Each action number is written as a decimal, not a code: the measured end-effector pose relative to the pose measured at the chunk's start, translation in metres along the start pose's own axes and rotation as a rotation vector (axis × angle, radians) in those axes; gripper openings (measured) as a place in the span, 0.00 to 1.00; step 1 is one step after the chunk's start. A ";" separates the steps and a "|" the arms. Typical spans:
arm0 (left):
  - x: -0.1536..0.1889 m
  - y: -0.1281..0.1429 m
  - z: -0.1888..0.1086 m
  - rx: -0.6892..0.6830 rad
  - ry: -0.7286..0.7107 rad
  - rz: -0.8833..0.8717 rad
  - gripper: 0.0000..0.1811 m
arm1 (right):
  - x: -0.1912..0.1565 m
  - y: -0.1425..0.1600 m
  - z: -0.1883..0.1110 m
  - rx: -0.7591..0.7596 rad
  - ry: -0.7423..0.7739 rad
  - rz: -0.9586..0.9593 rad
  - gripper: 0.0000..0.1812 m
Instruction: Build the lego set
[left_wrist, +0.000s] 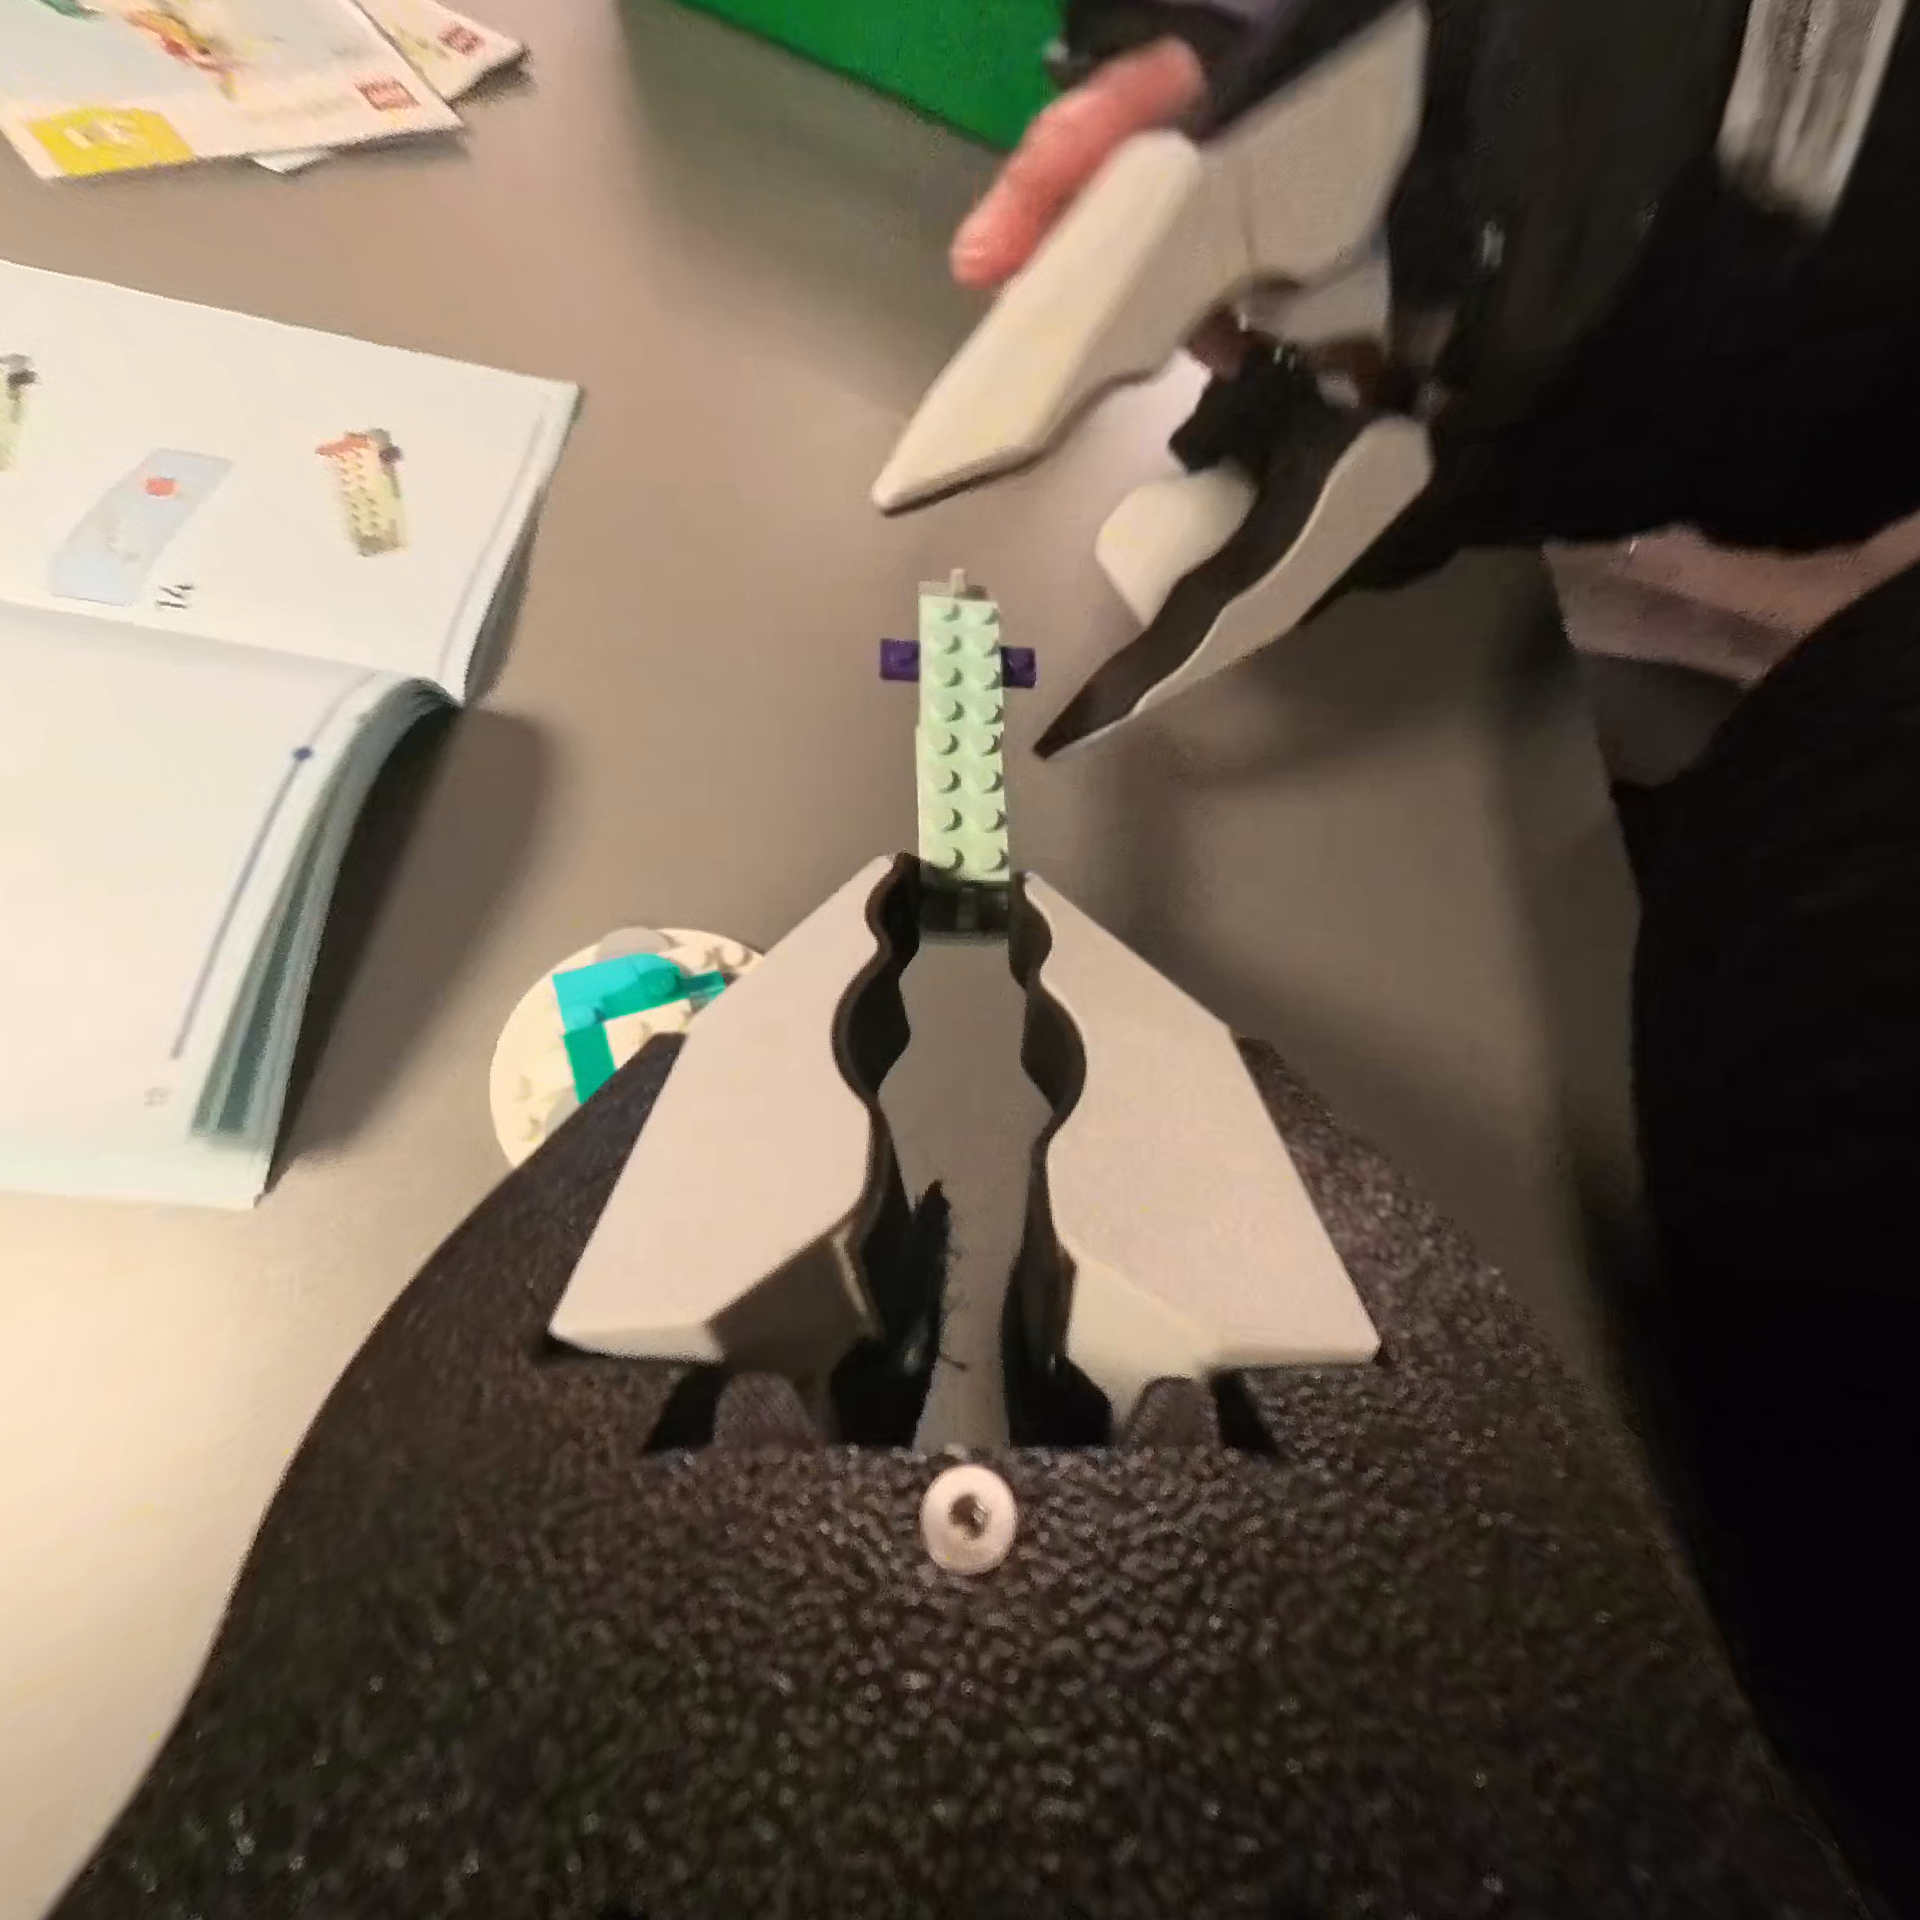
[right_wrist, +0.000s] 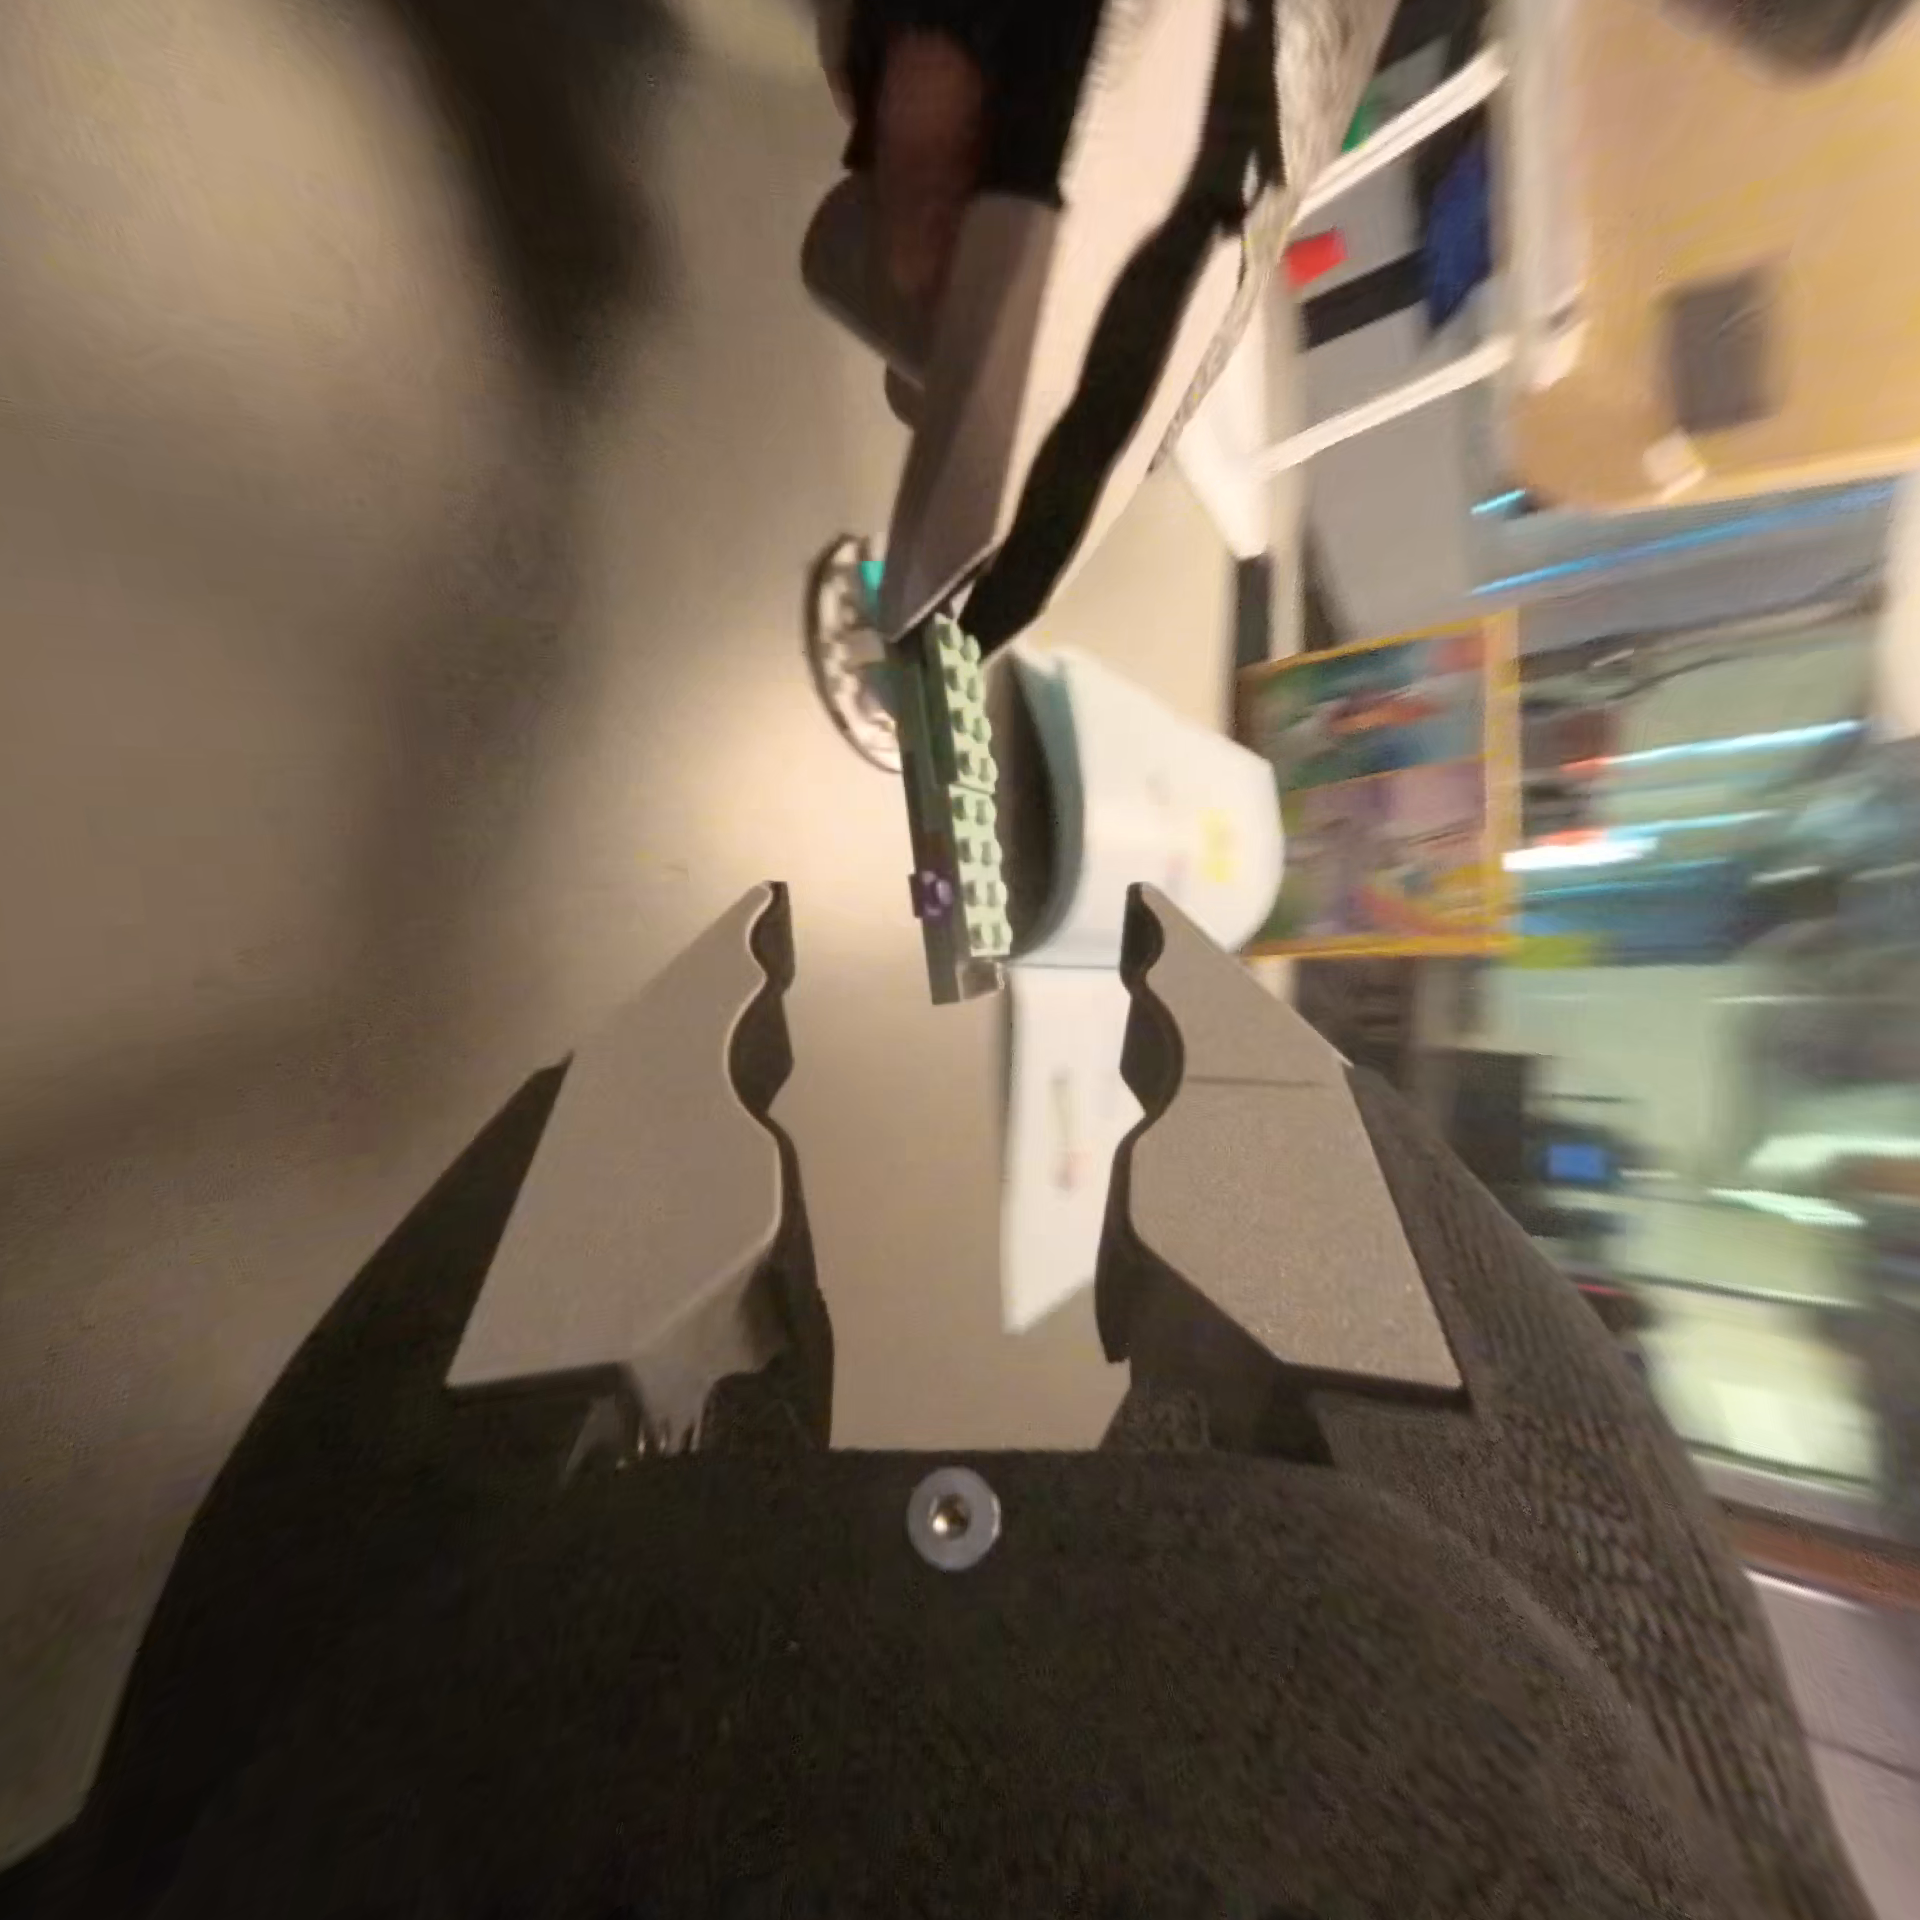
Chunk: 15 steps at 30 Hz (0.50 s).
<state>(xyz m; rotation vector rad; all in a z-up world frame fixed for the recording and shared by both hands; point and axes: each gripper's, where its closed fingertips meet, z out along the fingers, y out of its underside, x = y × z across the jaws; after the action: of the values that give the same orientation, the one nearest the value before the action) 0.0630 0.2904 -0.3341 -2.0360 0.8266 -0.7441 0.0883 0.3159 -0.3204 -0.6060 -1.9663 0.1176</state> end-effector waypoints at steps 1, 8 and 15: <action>0.000 -0.006 -0.003 0.017 0.006 -0.019 0.08 | 0.007 -0.002 0.000 -0.014 0.089 -0.094 0.31; 0.008 -0.025 -0.015 0.031 0.042 -0.030 0.08 | 0.035 -0.011 -0.003 -0.069 0.339 -0.322 0.17; 0.015 -0.036 -0.024 0.037 0.048 -0.014 0.08 | 0.041 -0.018 -0.003 -0.075 0.398 -0.419 0.06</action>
<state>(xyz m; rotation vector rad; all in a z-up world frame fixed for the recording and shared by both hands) 0.0651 0.2846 -0.2889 -2.0001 0.8210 -0.8123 0.0696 0.3188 -0.2791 -0.2297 -1.6707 -0.3151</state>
